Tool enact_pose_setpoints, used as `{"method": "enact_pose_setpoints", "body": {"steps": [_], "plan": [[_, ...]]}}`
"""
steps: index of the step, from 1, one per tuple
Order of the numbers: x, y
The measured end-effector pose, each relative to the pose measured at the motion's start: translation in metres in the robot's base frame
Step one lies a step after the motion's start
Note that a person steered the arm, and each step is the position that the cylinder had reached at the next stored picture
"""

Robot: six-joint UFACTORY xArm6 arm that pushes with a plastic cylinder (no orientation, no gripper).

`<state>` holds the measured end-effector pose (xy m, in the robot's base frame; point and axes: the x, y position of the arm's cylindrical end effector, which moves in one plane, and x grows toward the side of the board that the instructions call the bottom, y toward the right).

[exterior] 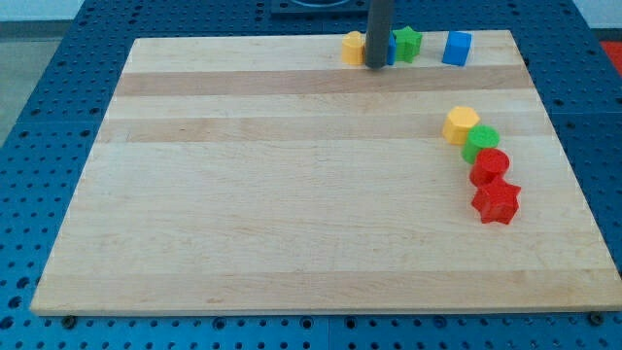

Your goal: Point your arm at the blue cube

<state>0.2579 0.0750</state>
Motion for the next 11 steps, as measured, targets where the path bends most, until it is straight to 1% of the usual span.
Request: {"method": "enact_pose_setpoints", "body": {"steps": [3,4,5,7,8,9,10,11], "plan": [[0.0,-0.002],[0.024,-0.019],[0.027,-0.003],[0.043,0.153],[0.018,0.216],[0.001,0.22],[0.001,0.199],[0.001,0.196]]}}
